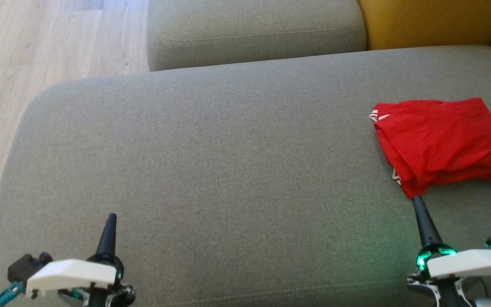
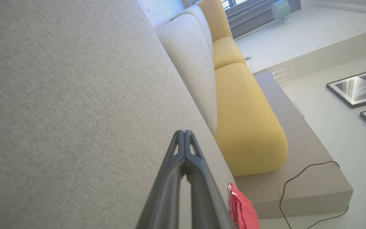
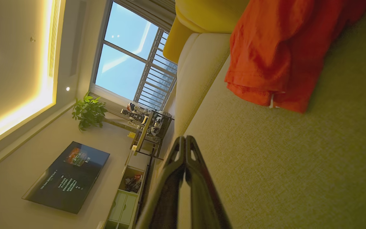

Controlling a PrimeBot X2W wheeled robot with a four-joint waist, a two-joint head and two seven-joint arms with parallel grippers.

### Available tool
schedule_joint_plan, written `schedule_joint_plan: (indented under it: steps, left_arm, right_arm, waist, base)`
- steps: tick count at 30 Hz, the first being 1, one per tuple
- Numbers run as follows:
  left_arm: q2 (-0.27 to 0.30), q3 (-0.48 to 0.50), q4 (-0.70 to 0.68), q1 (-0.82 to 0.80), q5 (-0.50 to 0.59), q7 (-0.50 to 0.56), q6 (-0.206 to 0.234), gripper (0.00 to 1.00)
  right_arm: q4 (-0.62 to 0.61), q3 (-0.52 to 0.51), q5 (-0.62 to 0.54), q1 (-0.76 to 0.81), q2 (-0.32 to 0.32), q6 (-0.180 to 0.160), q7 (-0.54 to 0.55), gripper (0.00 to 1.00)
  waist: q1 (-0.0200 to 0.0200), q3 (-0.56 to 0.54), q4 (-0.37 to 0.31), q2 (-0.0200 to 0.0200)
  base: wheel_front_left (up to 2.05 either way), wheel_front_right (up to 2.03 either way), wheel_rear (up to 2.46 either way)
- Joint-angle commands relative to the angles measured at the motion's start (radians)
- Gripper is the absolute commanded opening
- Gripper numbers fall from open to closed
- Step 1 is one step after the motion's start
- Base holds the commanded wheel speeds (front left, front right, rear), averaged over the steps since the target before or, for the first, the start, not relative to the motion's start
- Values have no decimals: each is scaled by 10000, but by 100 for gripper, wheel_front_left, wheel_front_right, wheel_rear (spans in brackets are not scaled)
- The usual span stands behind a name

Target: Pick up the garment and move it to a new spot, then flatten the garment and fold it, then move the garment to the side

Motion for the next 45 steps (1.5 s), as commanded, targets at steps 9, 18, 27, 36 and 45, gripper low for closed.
schedule_joint_plan:
  steps: [9,18,27,36,45]
  left_arm:
    - [156,606,-161,-853,-1179,297,-266,0]
    - [148,880,-34,-1092,-2230,560,-436,0]
    - [136,1156,93,-1330,-3273,826,-606,0]
    - [124,1405,206,-1543,-4201,1065,-757,0]
    - [97,1508,240,-1606,-4435,1158,-800,0]
  right_arm:
    - [-220,32,1223,-719,-197,-2,307,0]
    - [-145,-42,2288,-917,-202,-3,573,0]
    - [-70,-118,3346,-1115,-204,-3,841,0]
    - [-3,-189,4289,-1291,-204,-4,1081,0]
    - [18,-236,4531,-1343,-185,-4,1170,0]
  waist:
    - [0,53,-4,0]
    - [0,106,-8,0]
    - [0,159,-12,0]
    - [0,207,-15,0]
    - [0,220,-16,0]
  base:
    - [0,0,0]
    - [0,0,0]
    - [0,0,0]
    - [0,0,0]
    - [0,0,0]
